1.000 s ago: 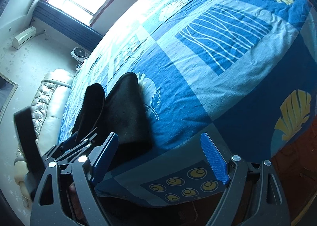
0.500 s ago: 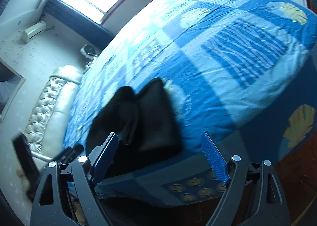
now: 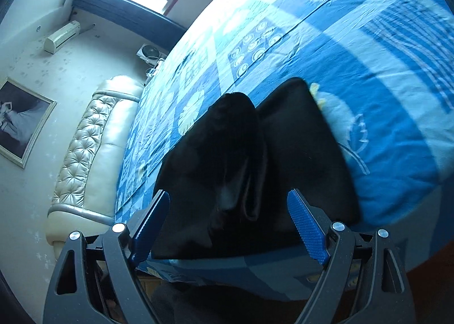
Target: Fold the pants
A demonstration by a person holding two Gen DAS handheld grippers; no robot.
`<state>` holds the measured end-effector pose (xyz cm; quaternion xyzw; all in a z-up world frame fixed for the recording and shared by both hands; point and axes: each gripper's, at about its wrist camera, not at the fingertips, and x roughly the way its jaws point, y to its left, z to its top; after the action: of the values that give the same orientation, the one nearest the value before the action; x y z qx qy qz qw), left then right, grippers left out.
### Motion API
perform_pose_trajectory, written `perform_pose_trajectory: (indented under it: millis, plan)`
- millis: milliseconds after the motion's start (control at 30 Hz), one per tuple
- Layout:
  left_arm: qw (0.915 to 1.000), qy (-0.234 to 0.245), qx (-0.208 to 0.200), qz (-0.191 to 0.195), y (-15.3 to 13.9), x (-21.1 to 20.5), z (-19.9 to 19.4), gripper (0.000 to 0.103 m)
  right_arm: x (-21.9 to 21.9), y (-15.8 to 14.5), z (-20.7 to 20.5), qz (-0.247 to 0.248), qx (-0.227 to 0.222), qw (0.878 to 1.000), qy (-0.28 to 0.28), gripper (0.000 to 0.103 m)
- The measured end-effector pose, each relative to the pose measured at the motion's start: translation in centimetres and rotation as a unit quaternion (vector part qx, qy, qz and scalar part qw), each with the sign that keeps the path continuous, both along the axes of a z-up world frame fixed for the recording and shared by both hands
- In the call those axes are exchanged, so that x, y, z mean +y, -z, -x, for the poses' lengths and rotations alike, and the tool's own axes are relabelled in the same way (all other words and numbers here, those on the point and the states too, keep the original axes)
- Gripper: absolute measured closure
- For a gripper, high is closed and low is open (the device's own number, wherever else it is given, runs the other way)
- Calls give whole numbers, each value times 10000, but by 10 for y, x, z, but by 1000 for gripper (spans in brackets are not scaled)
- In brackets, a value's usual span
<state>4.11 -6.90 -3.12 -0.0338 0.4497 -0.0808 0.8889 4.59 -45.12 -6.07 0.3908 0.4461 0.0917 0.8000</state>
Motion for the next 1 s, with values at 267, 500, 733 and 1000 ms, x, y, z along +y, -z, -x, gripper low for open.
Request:
perform_pose_trajectory:
  millis: [267, 500, 733, 1000]
  plan:
    - [9993, 357, -83, 108, -9, -9, -2, 11, 10, 16, -11, 114, 93, 9999, 7, 19]
    - [9994, 134, 91, 292, -4, 4, -9, 11, 28, 15, -17, 124, 21, 9993, -341, 19]
    - [9989, -63, 265, 384, 6, 13, -12, 11, 42, 29, -30, 509, 309, 9967, -554, 75]
    - [9989, 46, 336, 308, 13, 8, -10, 11, 33, -4, -22, 463, -161, 9973, -555, 89]
